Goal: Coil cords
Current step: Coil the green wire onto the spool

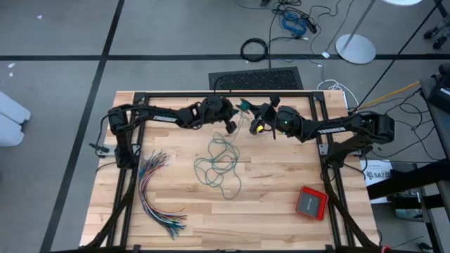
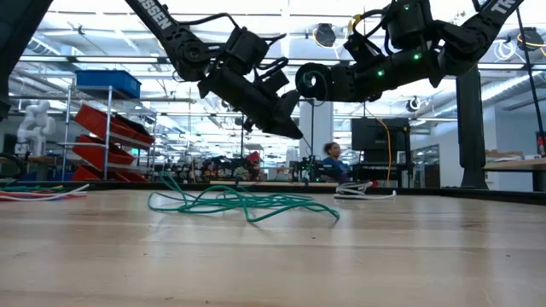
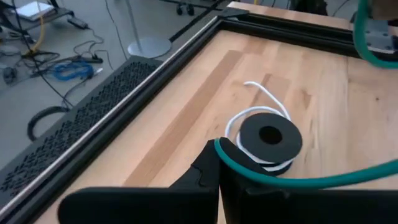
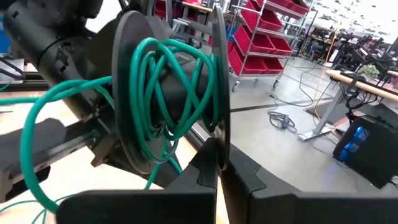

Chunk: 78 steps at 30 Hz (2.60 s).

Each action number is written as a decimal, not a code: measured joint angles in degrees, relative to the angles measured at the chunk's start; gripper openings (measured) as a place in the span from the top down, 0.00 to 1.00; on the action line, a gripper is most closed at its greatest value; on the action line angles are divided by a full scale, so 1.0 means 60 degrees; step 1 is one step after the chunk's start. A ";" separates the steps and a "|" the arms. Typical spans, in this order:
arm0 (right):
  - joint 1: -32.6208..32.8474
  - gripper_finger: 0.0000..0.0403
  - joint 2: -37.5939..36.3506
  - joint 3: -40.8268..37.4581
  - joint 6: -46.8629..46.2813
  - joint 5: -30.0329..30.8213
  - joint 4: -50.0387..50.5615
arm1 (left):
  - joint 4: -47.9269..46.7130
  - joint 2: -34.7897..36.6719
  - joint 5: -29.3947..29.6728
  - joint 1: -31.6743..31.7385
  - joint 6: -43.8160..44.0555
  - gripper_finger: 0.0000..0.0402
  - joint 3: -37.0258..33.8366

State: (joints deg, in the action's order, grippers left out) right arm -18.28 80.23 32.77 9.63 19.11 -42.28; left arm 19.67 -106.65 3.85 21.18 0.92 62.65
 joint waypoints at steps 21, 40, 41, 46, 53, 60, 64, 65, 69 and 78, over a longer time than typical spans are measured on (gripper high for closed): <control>0.0004 1.00 0.0000 0.0001 -0.0081 -0.0011 0.0070 | 0.0072 0.1330 0.1109 -0.0816 -0.1597 1.00 0.0007; -0.0007 1.00 0.0000 0.0000 -0.0245 -0.0442 0.0072 | -0.0530 0.1985 0.2132 -0.1242 -0.2235 1.00 0.0018; -0.0007 1.00 0.0000 0.0000 -0.0245 -0.0458 0.0072 | -0.0530 0.1985 0.2132 -0.1260 -0.2235 1.00 0.0018; -0.0004 1.00 0.0000 0.0000 -0.0245 -0.0488 0.0083 | -0.0526 0.1985 0.2236 -0.1271 -0.2306 1.00 0.0018; -0.0011 1.00 0.0000 0.0000 -0.0238 -0.0484 0.0264 | -0.0514 0.1985 0.2600 -0.1266 -0.2494 1.00 0.0018; -0.0087 1.00 0.0000 0.0000 -0.0241 -0.0452 0.0580 | -0.0446 0.1985 0.2700 -0.1266 -0.2564 1.00 0.0124; -0.0116 1.00 0.0000 0.0000 -0.0305 -0.0451 0.0582 | -0.0332 0.1985 0.2700 -0.1315 -0.2563 1.00 0.0293; -0.0141 1.00 0.0000 0.0000 -0.0392 -0.0456 0.0582 | -0.0294 0.1985 0.2701 -0.1341 -0.2563 1.00 0.0306; -0.0222 1.00 0.0000 0.0000 -0.0706 -0.0442 0.0579 | 0.0019 0.1985 0.2813 -0.1449 -0.2559 1.00 0.0310; -0.0214 1.00 0.0133 0.0010 -0.0813 -0.0453 0.0357 | 0.0253 0.1982 0.3090 -0.1751 -0.2534 1.00 0.0317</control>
State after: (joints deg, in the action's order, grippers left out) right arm -19.57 81.02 32.83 4.76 16.39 -40.14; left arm 21.19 -94.76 22.39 10.68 -14.28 64.55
